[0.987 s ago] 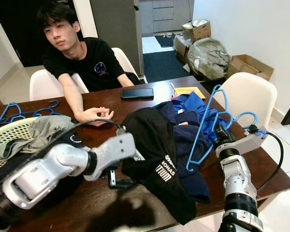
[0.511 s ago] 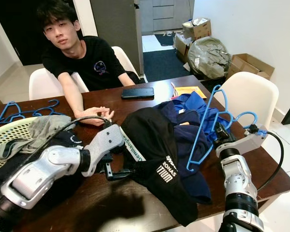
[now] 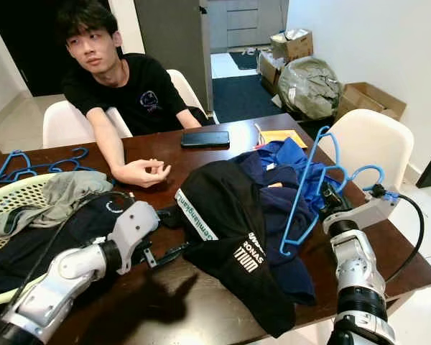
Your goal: Hang hanger
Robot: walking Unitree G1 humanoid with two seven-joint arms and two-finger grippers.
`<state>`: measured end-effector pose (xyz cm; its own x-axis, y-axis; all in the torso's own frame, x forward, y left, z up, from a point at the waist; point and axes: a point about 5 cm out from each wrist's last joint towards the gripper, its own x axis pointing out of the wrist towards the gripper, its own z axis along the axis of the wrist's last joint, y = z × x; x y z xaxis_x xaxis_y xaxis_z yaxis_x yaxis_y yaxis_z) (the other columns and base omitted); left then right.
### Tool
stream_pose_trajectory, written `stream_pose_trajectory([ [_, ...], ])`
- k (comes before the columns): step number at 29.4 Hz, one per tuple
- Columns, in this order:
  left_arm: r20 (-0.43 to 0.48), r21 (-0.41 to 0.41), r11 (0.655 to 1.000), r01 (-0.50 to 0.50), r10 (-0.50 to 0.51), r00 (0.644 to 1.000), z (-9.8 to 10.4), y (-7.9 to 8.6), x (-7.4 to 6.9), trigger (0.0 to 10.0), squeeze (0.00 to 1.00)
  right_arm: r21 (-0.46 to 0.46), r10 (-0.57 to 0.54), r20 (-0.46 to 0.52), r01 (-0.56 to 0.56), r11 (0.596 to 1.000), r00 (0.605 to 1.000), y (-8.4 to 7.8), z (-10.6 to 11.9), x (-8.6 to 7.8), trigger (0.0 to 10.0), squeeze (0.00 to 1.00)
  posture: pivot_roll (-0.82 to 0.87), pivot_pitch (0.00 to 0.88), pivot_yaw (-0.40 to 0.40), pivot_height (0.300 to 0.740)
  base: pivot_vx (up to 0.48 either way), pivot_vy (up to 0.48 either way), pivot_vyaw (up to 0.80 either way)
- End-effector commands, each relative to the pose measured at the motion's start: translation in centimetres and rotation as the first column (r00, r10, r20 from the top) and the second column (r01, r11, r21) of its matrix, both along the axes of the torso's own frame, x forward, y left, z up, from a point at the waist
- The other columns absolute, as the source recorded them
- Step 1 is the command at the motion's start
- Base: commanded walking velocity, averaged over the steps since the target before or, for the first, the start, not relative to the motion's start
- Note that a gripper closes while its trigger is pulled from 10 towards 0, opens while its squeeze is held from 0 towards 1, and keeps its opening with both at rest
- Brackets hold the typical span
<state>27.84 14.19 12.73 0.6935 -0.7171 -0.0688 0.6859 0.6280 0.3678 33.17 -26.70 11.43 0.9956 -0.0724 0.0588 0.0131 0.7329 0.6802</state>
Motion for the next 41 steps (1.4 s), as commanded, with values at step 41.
stream_pose_trajectory([
  [41, -0.300, -0.246, 0.946, 0.211, -0.281, 0.912, -3.0, -1.2, 2.4, 10.0, 0.00, -0.047, 0.019, -0.029, -0.020, 0.999, 0.999, -0.5, 0.1, -0.5, 10.0, 0.00, -0.07, 0.000, -0.022, 0.740, 0.000, 0.000, 0.00],
])
